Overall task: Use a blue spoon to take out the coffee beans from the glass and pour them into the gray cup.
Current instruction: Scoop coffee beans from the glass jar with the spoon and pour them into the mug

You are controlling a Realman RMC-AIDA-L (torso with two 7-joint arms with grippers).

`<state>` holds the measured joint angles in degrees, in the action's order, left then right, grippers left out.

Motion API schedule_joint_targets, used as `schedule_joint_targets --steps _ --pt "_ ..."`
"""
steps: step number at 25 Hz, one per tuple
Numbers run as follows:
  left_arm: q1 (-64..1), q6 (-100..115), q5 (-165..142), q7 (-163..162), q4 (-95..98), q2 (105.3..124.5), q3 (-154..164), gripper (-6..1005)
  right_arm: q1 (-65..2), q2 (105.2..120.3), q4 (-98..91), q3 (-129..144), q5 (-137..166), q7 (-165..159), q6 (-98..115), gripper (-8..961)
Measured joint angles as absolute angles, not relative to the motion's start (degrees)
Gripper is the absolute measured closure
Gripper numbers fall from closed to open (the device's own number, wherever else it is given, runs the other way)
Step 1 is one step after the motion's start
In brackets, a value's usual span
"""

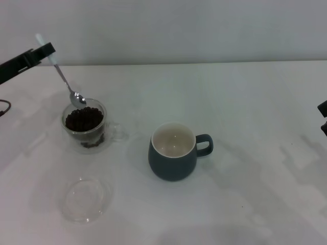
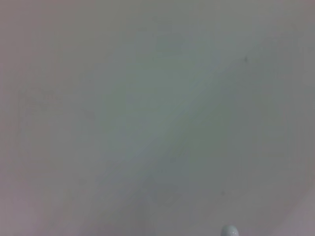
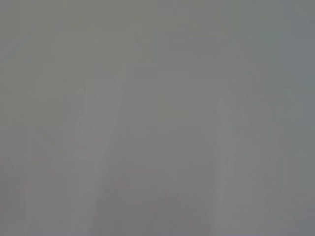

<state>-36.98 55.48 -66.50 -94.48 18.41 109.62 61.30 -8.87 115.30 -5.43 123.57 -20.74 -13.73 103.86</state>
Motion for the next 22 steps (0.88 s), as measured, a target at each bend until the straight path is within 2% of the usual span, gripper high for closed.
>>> schedule_joint_targets --steps 11,22 --pt "-40.21 49.80 -73.12 -94.54 18.46 111.02 61.40 874 -9.34 115.31 -5.59 123.35 -20.75 -13.64 102.67 303" --pt "-38.90 49.31 -74.27 -92.93 18.46 113.13 61.44 875 -10.60 115.31 -6.39 122.91 -21.25 -13.91 100.92 303"
